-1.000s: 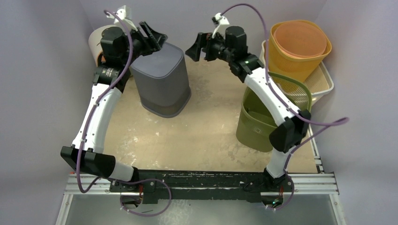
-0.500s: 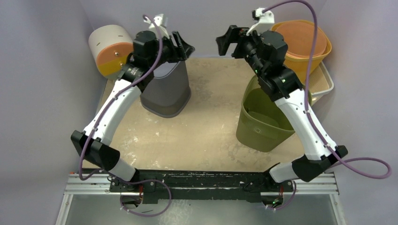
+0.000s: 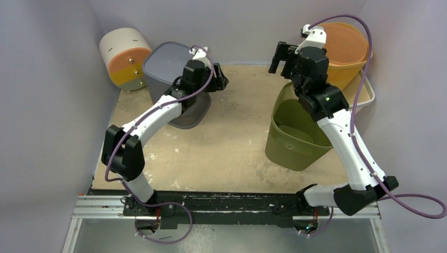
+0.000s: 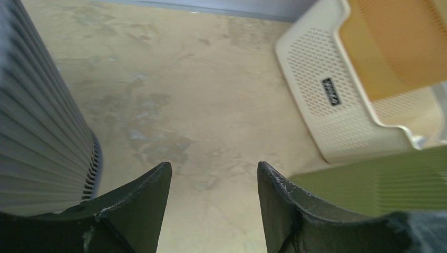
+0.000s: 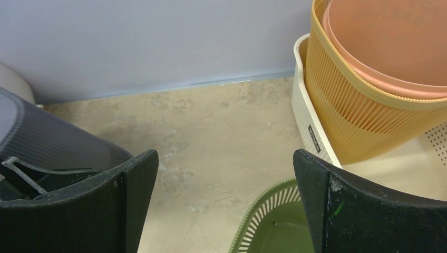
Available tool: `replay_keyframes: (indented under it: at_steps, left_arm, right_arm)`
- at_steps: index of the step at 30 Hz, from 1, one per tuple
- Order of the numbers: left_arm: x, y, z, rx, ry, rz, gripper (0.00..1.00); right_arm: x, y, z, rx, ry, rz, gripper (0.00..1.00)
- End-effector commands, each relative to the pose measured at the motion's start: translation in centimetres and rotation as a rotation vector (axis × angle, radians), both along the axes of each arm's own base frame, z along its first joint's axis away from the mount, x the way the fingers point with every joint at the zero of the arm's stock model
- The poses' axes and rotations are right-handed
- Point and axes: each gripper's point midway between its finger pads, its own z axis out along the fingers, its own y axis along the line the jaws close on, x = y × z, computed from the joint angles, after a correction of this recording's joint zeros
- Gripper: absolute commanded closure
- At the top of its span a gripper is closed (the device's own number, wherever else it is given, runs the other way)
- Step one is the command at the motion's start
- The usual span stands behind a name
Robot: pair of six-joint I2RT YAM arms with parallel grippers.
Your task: Turn the large container upside down
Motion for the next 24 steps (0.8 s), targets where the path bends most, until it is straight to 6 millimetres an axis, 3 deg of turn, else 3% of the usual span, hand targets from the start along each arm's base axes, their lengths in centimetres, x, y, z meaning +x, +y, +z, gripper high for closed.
replay_keyframes:
  at_steps: [1, 8, 17, 24]
  left_arm:
    - [3.2, 5.3, 0.4, -0.019, -0.124, 0.369, 0.42]
    - [2.2, 12.5, -2.4, 0.119, -0.122, 0.696, 0.42]
    - [1.2, 22.2, -5.2, 0.206, -0.064, 0.898, 0.42]
    - [-0.2, 29.2, -6.1, 0.267, -0.031, 1.025, 0.42]
  right_arm:
    - [-0.3, -1.1, 0.7, -0.019, -0.026, -0.026, 0.00]
    - [0.0, -1.4, 0.0, -0.036, -0.014, -0.007, 0.00]
    - [0.1, -0.2, -2.5, -0.062, 0.048, 0.086, 0.00]
    - [-0.3, 1.3, -4.3, -0.030, 0.098, 0.163, 0.00]
